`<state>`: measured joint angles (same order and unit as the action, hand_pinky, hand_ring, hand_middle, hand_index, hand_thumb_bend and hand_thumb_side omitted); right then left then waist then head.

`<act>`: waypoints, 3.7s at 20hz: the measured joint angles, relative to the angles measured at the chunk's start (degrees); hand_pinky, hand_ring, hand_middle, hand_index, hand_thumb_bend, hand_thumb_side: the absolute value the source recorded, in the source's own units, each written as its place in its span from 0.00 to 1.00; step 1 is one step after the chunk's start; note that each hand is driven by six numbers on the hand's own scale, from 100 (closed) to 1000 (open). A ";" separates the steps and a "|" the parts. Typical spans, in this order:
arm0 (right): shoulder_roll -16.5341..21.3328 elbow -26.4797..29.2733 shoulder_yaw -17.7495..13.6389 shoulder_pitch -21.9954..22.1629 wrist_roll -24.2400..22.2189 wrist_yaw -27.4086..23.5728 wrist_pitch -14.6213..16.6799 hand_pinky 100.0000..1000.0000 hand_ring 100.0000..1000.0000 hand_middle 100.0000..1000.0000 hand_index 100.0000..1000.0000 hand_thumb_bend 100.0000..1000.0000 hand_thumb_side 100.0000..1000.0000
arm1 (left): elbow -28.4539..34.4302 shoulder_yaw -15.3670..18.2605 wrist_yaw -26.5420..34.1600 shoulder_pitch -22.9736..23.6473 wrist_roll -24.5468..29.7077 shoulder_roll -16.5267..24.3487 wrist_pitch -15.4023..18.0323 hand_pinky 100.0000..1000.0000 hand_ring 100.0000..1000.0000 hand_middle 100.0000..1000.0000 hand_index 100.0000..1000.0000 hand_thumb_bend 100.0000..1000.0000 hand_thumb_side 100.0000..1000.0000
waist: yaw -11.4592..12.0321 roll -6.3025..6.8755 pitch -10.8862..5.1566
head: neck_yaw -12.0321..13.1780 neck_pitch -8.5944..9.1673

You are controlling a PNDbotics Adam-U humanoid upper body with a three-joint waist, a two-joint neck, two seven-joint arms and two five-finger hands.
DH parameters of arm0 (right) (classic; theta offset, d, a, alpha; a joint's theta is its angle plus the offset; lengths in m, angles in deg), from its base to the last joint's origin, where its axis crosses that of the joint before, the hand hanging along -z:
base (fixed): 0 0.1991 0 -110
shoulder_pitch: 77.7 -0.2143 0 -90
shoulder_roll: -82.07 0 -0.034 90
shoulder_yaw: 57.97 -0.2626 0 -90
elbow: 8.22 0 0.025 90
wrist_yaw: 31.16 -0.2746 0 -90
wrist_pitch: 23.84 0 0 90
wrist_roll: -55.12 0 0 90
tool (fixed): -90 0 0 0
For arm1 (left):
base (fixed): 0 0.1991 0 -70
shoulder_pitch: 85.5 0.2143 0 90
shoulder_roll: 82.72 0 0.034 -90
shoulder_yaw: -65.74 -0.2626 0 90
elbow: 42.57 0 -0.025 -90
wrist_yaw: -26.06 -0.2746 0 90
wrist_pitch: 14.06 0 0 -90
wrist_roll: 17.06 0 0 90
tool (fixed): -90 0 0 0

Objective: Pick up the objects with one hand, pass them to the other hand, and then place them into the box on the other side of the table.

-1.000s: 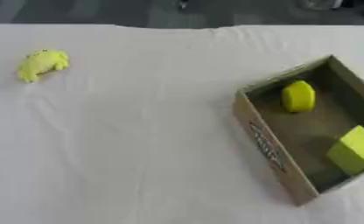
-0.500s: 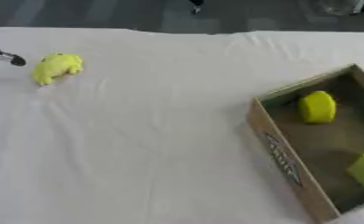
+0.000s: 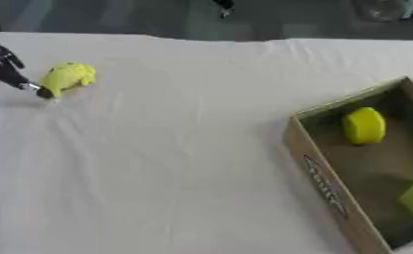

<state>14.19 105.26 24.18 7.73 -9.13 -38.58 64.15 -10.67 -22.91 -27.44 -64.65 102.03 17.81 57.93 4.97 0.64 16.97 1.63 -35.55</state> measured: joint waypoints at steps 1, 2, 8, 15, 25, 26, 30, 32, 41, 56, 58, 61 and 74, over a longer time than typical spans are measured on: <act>0.00 0.00 0.02 -0.06 -0.01 0.00 0.00 1.00 0.97 0.82 1.00 0.00 0.40 | 0.00 0.23 -0.07 -0.12 -0.22 -0.31 -0.13 0.69 0.75 0.67 0.79 0.97 0.25 | -0.24 -0.10 0.19 | 0.24 0.12; 0.00 0.00 0.06 -0.23 -0.03 0.00 0.01 1.00 0.97 0.82 1.00 0.00 0.40 | 0.01 0.36 -0.14 -0.22 -0.62 -0.56 -0.27 0.69 0.75 0.67 0.79 0.95 0.24 | -0.48 -0.18 0.39 | 0.45 0.38; -0.03 0.00 0.23 -0.76 -0.17 0.00 0.10 1.00 0.97 0.82 1.00 0.00 0.40 | 0.34 1.24 -1.50 -1.21 -5.31 -1.13 -1.70 0.67 0.74 0.67 0.78 0.79 0.20 | -1.56 -0.35 1.45 | 1.11 1.01; 0.24 0.00 1.31 -4.04 -1.86 -0.83 1.12 0.99 0.96 0.81 1.00 0.00 0.38 | 0.27 2.01 -2.22 -1.97 -9.92 -1.39 -3.52 0.67 0.74 0.66 0.78 0.78 0.18 | -2.28 -0.84 2.19 | 2.01 1.61; 1.05 0.00 2.71 -7.54 -4.23 -3.27 1.92 0.99 0.96 0.81 1.00 0.00 0.39 | -0.63 2.77 -5.17 -2.18 -8.71 -1.87 -6.08 0.68 0.75 0.67 0.74 0.44 0.00 | -3.77 -1.31 2.86 | 3.64 3.60; 1.05 0.00 2.79 -7.52 -4.26 -3.29 1.91 0.99 0.96 0.81 1.00 0.00 0.39 | -0.72 2.90 -5.34 -2.18 -8.42 -1.87 -6.48 0.68 0.75 0.67 0.73 0.39 0.00 | -3.87 -1.33 2.90 | 3.76 3.84; 1.05 0.01 3.04 -7.45 -4.32 -3.28 1.75 0.99 0.96 0.80 1.00 0.00 0.38 | -0.96 3.40 -5.61 -2.14 -7.53 -1.88 -7.69 0.67 0.73 0.65 0.67 0.16 0.00 | -3.92 -1.51 3.09 | 3.77 4.05; 1.05 0.01 3.16 -7.47 -4.35 -3.28 1.72 0.99 0.95 0.80 1.00 0.00 0.38 | -1.17 3.41 -5.61 -2.10 -7.17 -1.91 -7.96 0.65 0.71 0.62 0.62 0.09 0.00 | -3.91 -1.65 3.09 | 3.51 3.98; 2.08 0.01 3.38 -7.51 -4.73 -3.54 1.88 0.99 0.95 0.80 1.00 0.00 0.36 | 0.17 2.40 -9.77 -2.14 -11.49 -2.31 -8.35 0.54 0.58 0.50 0.47 0.06 0.00 | -3.21 -2.08 2.35 | 1.77 3.02; 9.62 0.13 5.54 -16.12 -9.05 -7.33 2.31 0.98 0.94 0.80 0.97 0.00 0.00 | 15.38 -2.78 -7.28 0.28 -17.41 -2.29 -1.56 0.45 0.48 0.43 0.46 0.01 0.00 | -0.77 -1.53 -1.98 | -2.96 0.33; 11.00 0.18 6.57 -19.23 -10.48 -7.54 1.85 0.97 0.94 0.81 0.96 0.00 0.00 | 20.93 -4.03 -2.81 2.93 -18.85 -2.29 -0.44 0.44 0.46 0.42 0.45 0.00 0.00 | -0.50 -1.56 -2.27 | -3.65 -0.07; 12.32 0.19 8.73 -24.36 -13.76 -7.32 -0.09 0.96 0.95 0.82 0.96 0.00 0.00 | 29.68 -6.22 3.72 7.64 -21.85 -2.58 0.39 0.43 0.45 0.40 0.45 0.00 0.00 | -0.02 -1.69 -2.77 | -4.73 -0.26; 9.64 0.37 19.19 -35.91 -31.13 5.74 -13.27 0.95 0.96 0.85 0.98 0.00 0.00 | 47.97 -9.36 11.22 21.34 -44.92 -15.24 3.54 0.40 0.42 0.38 0.44 0.00 0.03 | 1.09 -3.24 -3.39 | -6.60 -1.17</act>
<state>23.83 105.63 43.37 -28.18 -40.26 -32.84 50.88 37.29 -32.27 -16.22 -43.31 57.11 2.57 61.47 6.06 -2.60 13.59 -4.96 -36.72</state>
